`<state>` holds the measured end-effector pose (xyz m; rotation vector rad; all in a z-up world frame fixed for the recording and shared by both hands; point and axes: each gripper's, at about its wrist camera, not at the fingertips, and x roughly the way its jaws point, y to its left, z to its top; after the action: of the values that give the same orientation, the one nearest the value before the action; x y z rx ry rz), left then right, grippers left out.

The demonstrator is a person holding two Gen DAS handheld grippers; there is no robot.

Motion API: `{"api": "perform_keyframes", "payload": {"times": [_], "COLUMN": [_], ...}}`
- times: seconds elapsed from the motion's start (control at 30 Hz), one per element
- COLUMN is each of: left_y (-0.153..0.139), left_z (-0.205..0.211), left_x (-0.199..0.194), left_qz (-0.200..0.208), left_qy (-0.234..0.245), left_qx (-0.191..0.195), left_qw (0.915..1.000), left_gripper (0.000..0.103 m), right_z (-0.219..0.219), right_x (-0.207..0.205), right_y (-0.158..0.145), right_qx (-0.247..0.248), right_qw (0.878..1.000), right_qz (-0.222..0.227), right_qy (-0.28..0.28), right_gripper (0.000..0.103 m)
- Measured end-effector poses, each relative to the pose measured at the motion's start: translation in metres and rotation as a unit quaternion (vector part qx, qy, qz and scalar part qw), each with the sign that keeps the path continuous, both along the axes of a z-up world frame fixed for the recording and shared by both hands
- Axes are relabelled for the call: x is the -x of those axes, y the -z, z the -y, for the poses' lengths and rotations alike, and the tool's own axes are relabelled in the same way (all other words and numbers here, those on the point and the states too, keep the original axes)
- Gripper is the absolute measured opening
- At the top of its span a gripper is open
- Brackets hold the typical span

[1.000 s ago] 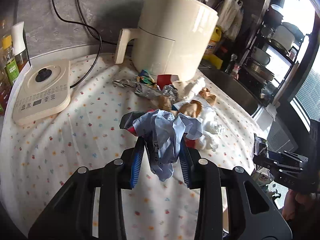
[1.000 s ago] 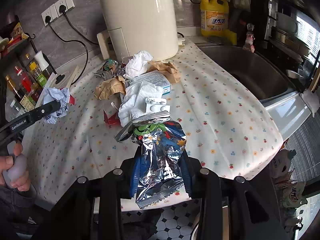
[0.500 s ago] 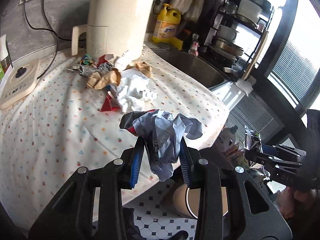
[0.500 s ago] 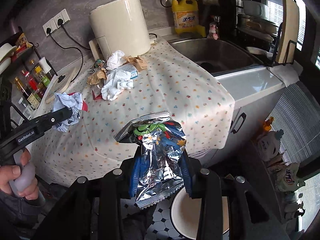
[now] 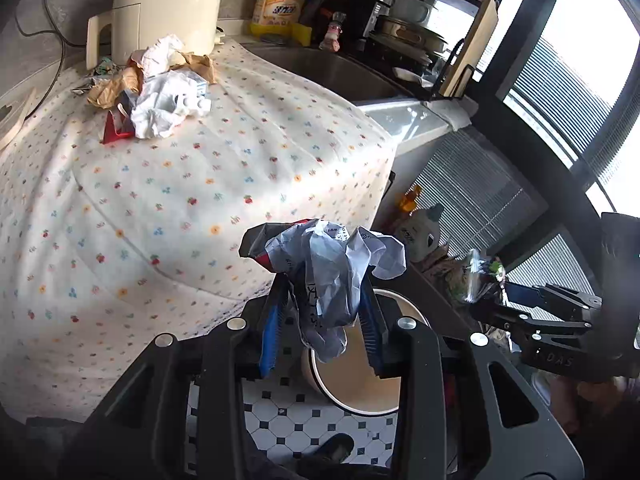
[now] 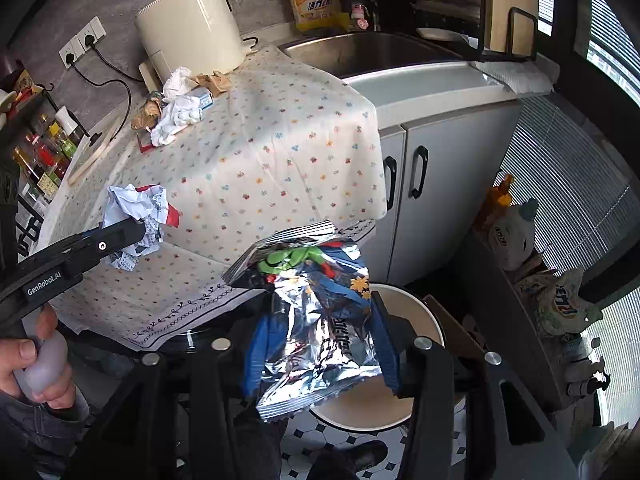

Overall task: Collect trash
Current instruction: 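Carry the tissue and foil bag to the white bin and release both, then move both tools back up to the trash on the counter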

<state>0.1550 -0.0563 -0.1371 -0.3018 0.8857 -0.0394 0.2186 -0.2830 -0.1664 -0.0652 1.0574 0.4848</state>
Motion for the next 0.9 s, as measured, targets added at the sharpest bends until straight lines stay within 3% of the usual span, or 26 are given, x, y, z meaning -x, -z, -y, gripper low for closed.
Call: {"api": "perform_keyframes", "payload": {"times": [0.03,0.07,0.57,0.63,0.8,0.9], "left_y": [0.003,0.006,0.036,0.037,0.028,0.016], "left_z": [0.005,0.01,0.099,0.11,0.12,0.111], "left_x": [0.0,0.002,-0.021,-0.023,-0.028,-0.032], "left_qz": [-0.003,-0.005,-0.032,-0.032,-0.022,-0.014], "left_qy": [0.003,0.007,0.118,0.132,0.151,0.142], "left_qx": [0.001,0.001,0.012,0.011,0.013,0.008], "left_qw": [1.0,1.0,0.9924,0.9907,0.9881,0.9897], "left_gripper": [0.035,0.035,0.037,0.042,0.074,0.083], "right_z": [0.005,0.01,0.115,0.127,0.145,0.145], "right_x": [0.001,0.002,0.031,0.036,0.043,0.043], "right_y": [0.004,0.007,0.006,0.006,0.002,-0.004], "right_qx": [0.002,0.005,0.012,0.013,0.008,0.0], "right_qw": [1.0,1.0,0.991,0.989,0.985,0.983], "right_qz": [-0.002,-0.003,0.0,0.0,0.001,0.006], "right_qy": [0.008,0.016,0.132,0.146,0.172,0.181], "right_gripper": [0.07,0.073,0.079,0.079,0.079,0.083]}}
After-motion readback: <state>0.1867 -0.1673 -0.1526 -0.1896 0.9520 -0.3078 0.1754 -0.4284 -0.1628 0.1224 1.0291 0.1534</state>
